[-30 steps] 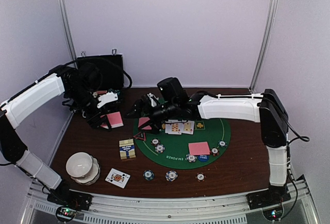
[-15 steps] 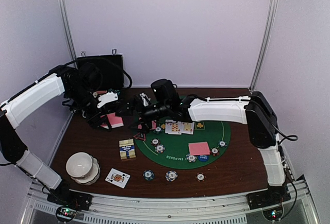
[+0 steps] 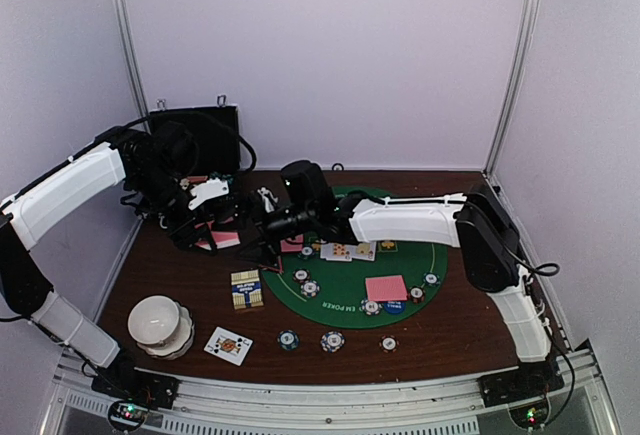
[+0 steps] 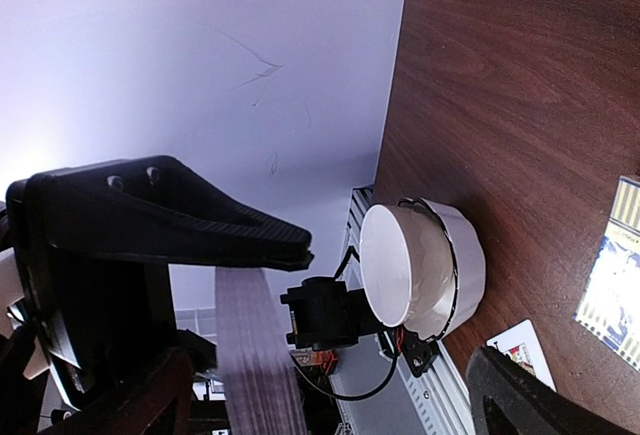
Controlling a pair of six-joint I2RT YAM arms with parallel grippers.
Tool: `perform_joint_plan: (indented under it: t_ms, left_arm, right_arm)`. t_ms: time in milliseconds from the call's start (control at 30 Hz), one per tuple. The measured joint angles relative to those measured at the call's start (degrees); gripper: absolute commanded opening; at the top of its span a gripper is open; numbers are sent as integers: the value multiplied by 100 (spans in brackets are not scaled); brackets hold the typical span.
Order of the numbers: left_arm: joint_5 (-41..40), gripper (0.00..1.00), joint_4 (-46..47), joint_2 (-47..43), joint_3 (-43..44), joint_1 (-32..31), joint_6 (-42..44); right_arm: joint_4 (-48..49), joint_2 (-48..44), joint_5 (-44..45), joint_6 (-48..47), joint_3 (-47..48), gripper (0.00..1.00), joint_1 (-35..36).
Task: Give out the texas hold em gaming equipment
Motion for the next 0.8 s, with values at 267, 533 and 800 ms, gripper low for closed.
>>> perform_joint_plan:
  t_ms: [267,533,800]
  left_arm:
    - [20,0,0,0,0,0,0]
    - [9,0,-13,7,0,-2,-2]
    - [24,0,26,7,0,-2,-2]
  right_arm:
    - [-92,35,-42,70,20,83,-46]
    - [144,-125,-87,46,-376,69,-210]
    - [120,-378,-90,-52,-623,56,-334]
